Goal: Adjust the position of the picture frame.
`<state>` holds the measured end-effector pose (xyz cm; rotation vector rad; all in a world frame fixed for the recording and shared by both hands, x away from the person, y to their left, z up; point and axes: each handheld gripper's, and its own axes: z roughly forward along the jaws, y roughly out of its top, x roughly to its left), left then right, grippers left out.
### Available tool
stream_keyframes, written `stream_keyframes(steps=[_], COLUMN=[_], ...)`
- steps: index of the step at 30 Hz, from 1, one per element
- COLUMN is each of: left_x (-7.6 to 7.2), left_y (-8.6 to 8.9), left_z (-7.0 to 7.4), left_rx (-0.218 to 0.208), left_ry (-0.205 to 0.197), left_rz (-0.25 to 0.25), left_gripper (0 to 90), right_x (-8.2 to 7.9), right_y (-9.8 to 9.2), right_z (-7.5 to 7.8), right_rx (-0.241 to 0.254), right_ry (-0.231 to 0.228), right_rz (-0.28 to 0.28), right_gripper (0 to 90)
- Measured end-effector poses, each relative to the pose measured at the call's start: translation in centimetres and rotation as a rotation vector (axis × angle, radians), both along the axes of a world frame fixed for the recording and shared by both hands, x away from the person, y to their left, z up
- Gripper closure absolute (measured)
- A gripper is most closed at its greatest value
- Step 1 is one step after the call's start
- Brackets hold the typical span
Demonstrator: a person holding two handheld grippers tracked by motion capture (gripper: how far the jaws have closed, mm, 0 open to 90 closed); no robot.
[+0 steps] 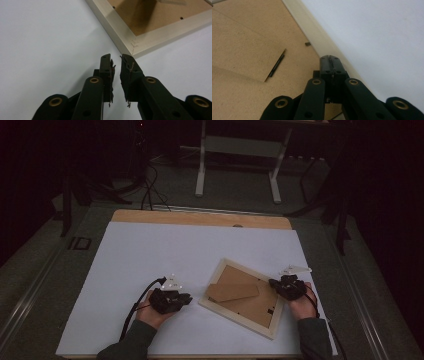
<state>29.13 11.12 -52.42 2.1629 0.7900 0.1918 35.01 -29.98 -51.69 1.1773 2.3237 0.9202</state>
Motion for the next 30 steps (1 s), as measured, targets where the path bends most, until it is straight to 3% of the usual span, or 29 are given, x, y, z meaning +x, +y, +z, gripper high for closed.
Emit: stream_keyframes(steps=[11, 22, 24, 25, 30], left_x=[0.1, 0.4, 0.4, 0.4, 0.4], left_y=[-0.5, -0.1, -0.1, -0.1, -0.2], left_z=[-0.3, -0.4, -0.4, -0.4, -0.5], left_rx=[0.017, 0.02, 0.019, 0.018, 0.017], left_ry=[0.009, 0.019, 0.02, 0.021, 0.028], left_rz=[-0.011, 0.003, 0.002, 0.002, -0.003], left_gripper=[79.8, 79.8, 79.6, 79.5, 79.4], right_x=[2.0, 4.3, 4.2, 4.0, 3.1], right_y=[0.2, 0.5, 0.3, -0.2, -1.4], right_z=[-0.2, 0.0, 0.1, 0.1, 0.5], right_rx=[0.003, -0.04, -0.031, 0.013, 0.041], right_ry=[-0.03, -0.03, -0.036, -0.031, -0.029], right_rz=[-0.042, -0.068, -0.087, -0.107, -0.156], right_gripper=[90.0, 90.0, 90.0, 90.0, 90.0])
